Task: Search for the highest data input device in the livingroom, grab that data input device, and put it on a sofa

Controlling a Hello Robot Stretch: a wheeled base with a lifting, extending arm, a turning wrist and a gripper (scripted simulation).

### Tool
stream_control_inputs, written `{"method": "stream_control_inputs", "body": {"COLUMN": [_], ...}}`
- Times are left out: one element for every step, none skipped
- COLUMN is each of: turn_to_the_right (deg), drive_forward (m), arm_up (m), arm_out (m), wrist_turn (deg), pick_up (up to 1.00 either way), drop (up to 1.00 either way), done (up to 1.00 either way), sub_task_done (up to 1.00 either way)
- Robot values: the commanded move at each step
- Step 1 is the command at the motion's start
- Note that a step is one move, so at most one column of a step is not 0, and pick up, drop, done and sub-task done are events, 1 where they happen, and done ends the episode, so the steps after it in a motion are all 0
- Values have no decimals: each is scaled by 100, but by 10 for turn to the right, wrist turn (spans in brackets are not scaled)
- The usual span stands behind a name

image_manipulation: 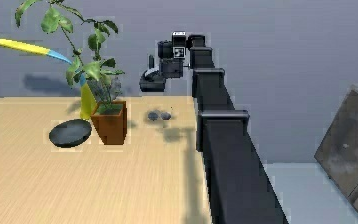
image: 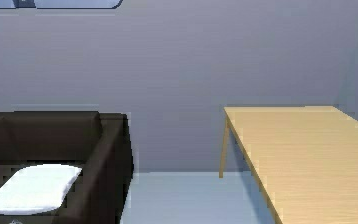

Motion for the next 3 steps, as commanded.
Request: {"method": "stream_control_inputs", "body": {"turn_to_the_right": [0,0,0], "drive_forward": [0,0,0], "arm_up": [0,0,0], "arm_out": [0,0,0], "wrist_turn": [-450,-450,-270], "pick_up": [0,0,0], "drop": [0,0,0], "done": [0,0,0], "sub_task_done": [0,0,0]}}
